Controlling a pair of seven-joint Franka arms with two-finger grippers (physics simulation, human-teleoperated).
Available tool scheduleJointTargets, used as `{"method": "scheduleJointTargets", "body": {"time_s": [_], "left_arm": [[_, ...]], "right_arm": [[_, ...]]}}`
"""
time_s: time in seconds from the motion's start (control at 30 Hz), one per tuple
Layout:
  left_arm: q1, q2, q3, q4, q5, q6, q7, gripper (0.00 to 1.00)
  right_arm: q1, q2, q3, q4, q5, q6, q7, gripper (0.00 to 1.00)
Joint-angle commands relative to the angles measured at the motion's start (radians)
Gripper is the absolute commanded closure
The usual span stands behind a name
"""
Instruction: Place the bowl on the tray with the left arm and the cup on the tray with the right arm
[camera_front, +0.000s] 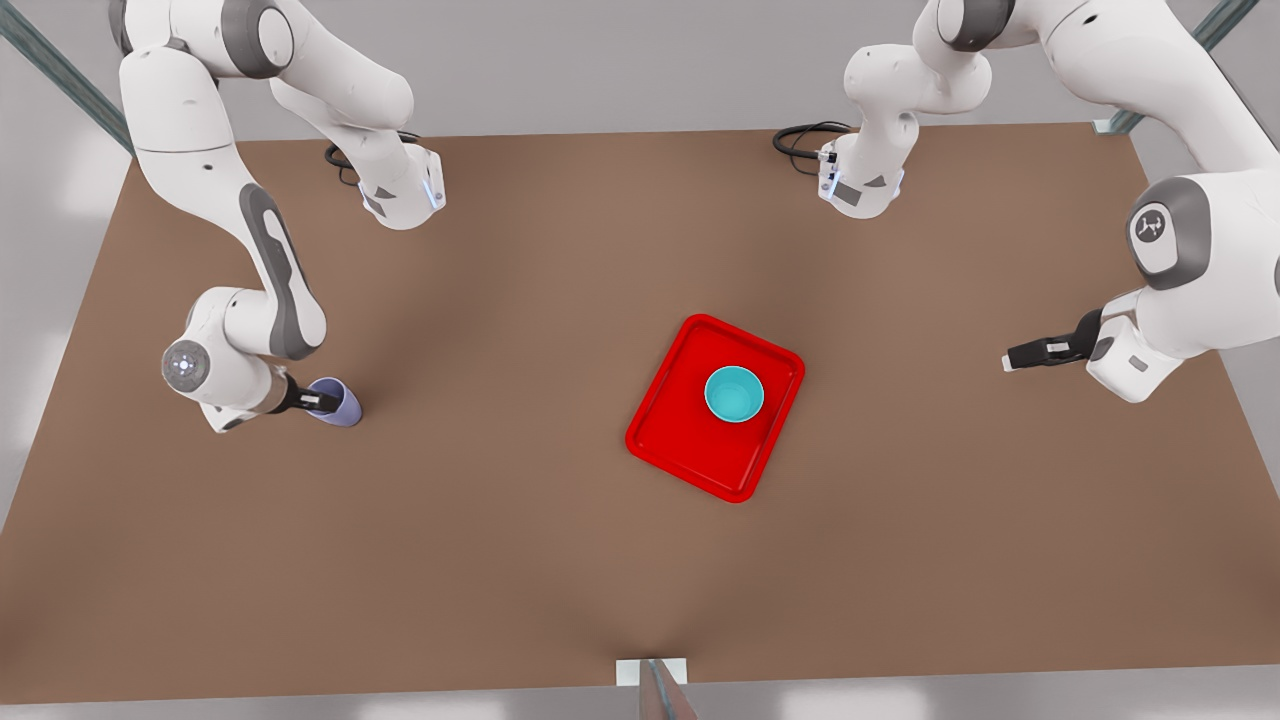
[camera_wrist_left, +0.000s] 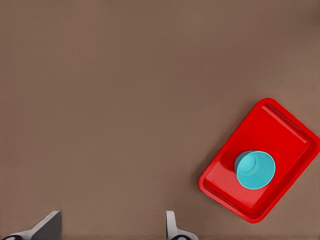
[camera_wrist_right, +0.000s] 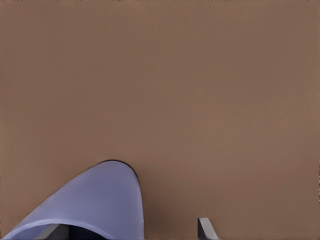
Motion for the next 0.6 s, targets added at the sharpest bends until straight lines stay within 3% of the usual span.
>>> {"method": "scheduleJointTargets", "body": {"time_s": [0.0, 0.03, 0.07, 0.5, 0.57], "left_arm": [[0.000, 0.000, 0.000, 0.000, 0.000, 0.000, 0.000, 0.00], [0.000, 0.000, 0.000, 0.000, -0.001, -0.002, 0.000, 0.00], [0.000, -0.002, 0.000, -0.002, 0.000, -0.002, 0.000, 0.00], [0.000, -0.002, 0.000, -0.005, 0.000, -0.018, 0.000, 0.00], [0.000, -0.002, 0.000, -0.005, -0.001, -0.018, 0.000, 0.00]], "right_arm": [[0.002, 0.000, 0.000, 0.002, -0.001, 0.000, 0.008, 0.66], [0.002, 0.000, 0.000, 0.002, -0.001, -0.002, 0.008, 0.77], [0.002, 0.000, 0.000, 0.002, -0.001, -0.002, 0.008, 0.79], [-0.010, -0.003, 0.002, 0.005, -0.001, -0.014, -0.022, 0.79], [0.001, -0.006, 0.006, 0.055, 0.003, -0.117, -0.022, 0.79]]}}
